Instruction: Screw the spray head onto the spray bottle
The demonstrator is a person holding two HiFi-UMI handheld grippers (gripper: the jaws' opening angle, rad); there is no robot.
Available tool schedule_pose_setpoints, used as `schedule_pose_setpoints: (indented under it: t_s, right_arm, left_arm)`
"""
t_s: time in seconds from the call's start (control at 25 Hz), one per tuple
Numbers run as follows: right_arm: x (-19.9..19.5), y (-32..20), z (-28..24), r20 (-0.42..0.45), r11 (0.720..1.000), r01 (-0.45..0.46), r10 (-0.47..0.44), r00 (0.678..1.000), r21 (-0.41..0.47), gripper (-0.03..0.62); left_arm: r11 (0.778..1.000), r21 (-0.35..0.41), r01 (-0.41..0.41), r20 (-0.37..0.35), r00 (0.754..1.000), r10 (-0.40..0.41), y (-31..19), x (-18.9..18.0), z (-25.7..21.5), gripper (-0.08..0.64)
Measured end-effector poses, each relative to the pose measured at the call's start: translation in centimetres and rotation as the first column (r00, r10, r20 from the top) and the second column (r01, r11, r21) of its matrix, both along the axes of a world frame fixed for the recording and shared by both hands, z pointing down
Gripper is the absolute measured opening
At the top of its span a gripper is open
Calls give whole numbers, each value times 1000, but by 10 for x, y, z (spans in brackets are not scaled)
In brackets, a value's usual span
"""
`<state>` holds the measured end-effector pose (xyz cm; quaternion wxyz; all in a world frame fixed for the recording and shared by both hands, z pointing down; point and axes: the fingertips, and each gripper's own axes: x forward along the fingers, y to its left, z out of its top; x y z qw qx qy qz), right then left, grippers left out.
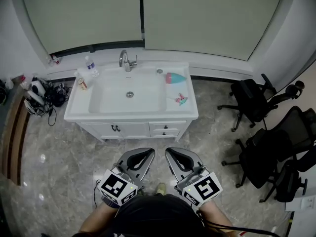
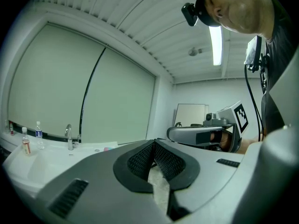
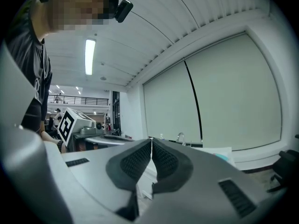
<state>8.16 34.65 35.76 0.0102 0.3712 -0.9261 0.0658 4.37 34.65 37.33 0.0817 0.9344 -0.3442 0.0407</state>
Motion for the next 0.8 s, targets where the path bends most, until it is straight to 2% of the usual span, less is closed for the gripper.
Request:
schedule_pose_setpoints:
  t_s: [0.44, 0.8]
  right_arm:
    - [34, -32, 11, 19, 1000, -10, 10, 1000, -13, 0]
    - [33, -112, 27, -5, 995, -93, 93, 996, -41, 1]
  left_arm:
    - [1000, -14, 18, 22, 1000, -17, -34, 24, 9, 5]
    - [996, -37, -80, -1, 997, 80, -122, 25, 26, 5]
